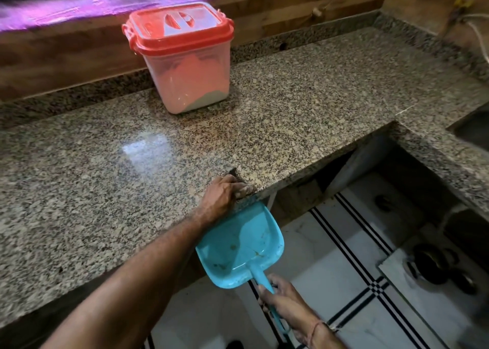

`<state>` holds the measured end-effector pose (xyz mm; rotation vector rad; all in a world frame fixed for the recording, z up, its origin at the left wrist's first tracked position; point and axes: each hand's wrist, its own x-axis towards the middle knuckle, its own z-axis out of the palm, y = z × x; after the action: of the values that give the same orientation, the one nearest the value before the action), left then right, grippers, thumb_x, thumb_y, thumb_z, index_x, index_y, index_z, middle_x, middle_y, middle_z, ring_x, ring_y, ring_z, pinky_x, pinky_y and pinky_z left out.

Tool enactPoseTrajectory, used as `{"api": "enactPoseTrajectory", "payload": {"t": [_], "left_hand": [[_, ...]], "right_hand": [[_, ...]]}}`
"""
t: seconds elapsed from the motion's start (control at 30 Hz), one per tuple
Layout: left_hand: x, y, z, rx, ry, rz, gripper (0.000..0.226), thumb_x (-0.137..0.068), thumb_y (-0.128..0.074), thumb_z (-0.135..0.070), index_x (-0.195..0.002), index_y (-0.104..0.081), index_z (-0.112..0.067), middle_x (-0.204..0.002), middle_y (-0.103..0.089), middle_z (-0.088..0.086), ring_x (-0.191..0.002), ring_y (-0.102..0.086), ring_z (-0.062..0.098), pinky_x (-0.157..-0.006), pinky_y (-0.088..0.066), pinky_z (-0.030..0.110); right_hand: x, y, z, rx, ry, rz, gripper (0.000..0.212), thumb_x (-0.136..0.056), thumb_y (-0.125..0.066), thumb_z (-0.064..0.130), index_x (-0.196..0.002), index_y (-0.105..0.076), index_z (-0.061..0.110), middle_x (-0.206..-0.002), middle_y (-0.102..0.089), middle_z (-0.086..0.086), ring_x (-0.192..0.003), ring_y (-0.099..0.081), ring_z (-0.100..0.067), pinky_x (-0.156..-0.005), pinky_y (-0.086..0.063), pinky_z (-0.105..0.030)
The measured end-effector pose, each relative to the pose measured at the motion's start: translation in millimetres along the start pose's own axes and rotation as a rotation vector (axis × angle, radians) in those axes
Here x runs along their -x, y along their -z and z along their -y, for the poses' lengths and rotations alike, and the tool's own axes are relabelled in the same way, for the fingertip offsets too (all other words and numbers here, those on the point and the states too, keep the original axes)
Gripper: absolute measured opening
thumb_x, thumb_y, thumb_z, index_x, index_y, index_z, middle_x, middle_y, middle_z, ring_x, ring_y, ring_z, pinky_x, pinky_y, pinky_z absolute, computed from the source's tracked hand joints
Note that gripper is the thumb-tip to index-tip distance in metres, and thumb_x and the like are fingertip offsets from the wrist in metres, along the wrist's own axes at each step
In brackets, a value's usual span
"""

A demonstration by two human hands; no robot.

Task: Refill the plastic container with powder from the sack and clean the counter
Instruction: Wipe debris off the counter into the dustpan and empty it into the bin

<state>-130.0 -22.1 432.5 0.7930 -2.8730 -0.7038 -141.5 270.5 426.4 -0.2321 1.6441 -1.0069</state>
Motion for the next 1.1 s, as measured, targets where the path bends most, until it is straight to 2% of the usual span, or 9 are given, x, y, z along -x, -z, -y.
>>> {"api": "enactPoseTrajectory", "payload": {"t": [0.1,0.2,0.27,0.37,0.47,0.7,0.9,1.0,1.1], "left_hand": [[2.6,1.1,6.3,0.006,0.037,-0.007,0.029,-0.104,-0.056,-0.032,-0.125,-0.073,-0.02,-0.122,-0.067,0.0,-0.106,-0.057,0.017,-0.092,-0.055,0.037],[-0.9,8.3,4.6,0.014,0.161,0.038,0.013,-0.103,-0.059,-0.019,-0.095,-0.069,-0.016,-0.104,-0.072,0.008,-0.081,-0.059,0.012,-0.071,-0.052,0.025],[-6.1,16.4,0.8,0.037,0.25,0.084,0.014,-0.1,-0.06,-0.009,-0.091,-0.066,-0.018,-0.094,-0.072,0.008,-0.07,-0.057,0.013,-0.06,-0.046,0.022],[-11.1,25.8,-7.8,0.097,0.343,0.089,0.014,-0.098,-0.06,-0.004,-0.094,-0.072,-0.01,-0.086,-0.067,0.004,-0.071,-0.058,0.013,-0.052,-0.04,0.019],[-6.0,26.7,-8.3,0.17,0.397,0.062,0.033,-0.096,-0.059,0.0,-0.068,-0.062,-0.017,-0.07,-0.06,0.0,-0.073,-0.056,0.018,-0.052,-0.039,0.023],[33.4,13.9,-38.5,0.111,0.334,-0.057,0.01,-0.096,-0.067,-0.013,-0.092,-0.076,-0.013,-0.087,-0.072,0.001,-0.075,-0.063,0.013,-0.057,-0.04,0.014],[52.6,27.6,-37.6,0.276,0.427,-0.194,0.005,-0.094,-0.072,-0.015,-0.094,-0.077,-0.013,-0.091,-0.074,-0.004,-0.082,-0.069,0.01,-0.076,-0.059,0.031],[38.9,56.7,-11.0,0.488,0.653,-0.286,0.018,-0.095,-0.068,-0.006,-0.113,-0.07,-0.007,-0.104,-0.075,0.007,-0.083,-0.072,0.017,-0.063,-0.059,0.026],[27.7,72.2,-2.8,0.435,0.677,-0.388,0.017,-0.1,-0.061,-0.008,-0.115,-0.068,-0.006,-0.104,-0.072,0.006,-0.072,-0.065,0.011,-0.05,-0.047,0.02]], "right_hand": [[2.8,4.6,1.2,-0.002,0.013,0.011,0.022,-0.101,-0.059,0.018,-0.118,-0.059,0.006,-0.077,-0.064,-0.002,-0.064,-0.058,-0.004,-0.062,-0.048,-0.016],[3.1,12.7,-0.4,0.017,0.041,0.014,0.024,-0.1,-0.06,0.017,-0.119,-0.058,0.002,-0.078,-0.064,-0.003,-0.068,-0.06,-0.005,-0.067,-0.05,-0.019],[5.7,16.4,-0.2,0.009,0.044,0.021,0.024,-0.1,-0.06,0.017,-0.119,-0.057,0.002,-0.078,-0.063,-0.004,-0.068,-0.059,-0.005,-0.067,-0.05,-0.019],[7.0,21.8,-0.3,0.011,0.044,0.039,0.024,-0.101,-0.059,0.019,-0.117,-0.057,0.001,-0.076,-0.063,-0.002,-0.064,-0.058,-0.004,-0.064,-0.049,-0.018],[4.6,20.6,5.8,0.033,0.044,0.044,0.023,-0.101,-0.058,0.018,-0.117,-0.058,0.002,-0.077,-0.063,-0.002,-0.066,-0.058,-0.005,-0.063,-0.049,-0.017],[-0.5,1.9,31.8,0.013,-0.03,0.096,0.005,-0.102,-0.056,0.02,-0.103,-0.06,0.017,-0.078,-0.061,-0.004,-0.058,-0.052,-0.006,-0.049,-0.043,-0.015],[-2.5,-3.2,42.9,0.024,-0.034,0.131,0.004,-0.102,-0.056,0.021,-0.098,-0.059,0.019,-0.08,-0.061,-0.004,-0.057,-0.054,-0.004,-0.048,-0.043,-0.015],[-5.1,-1.9,39.6,0.058,-0.033,0.127,0.006,-0.101,-0.057,0.023,-0.098,-0.06,0.018,-0.079,-0.063,-0.003,-0.058,-0.055,-0.005,-0.048,-0.044,-0.016],[-6.3,0.0,32.6,0.055,-0.036,0.126,0.008,-0.1,-0.059,0.022,-0.1,-0.061,0.015,-0.079,-0.063,-0.005,-0.059,-0.055,-0.006,-0.049,-0.045,-0.016]]}}
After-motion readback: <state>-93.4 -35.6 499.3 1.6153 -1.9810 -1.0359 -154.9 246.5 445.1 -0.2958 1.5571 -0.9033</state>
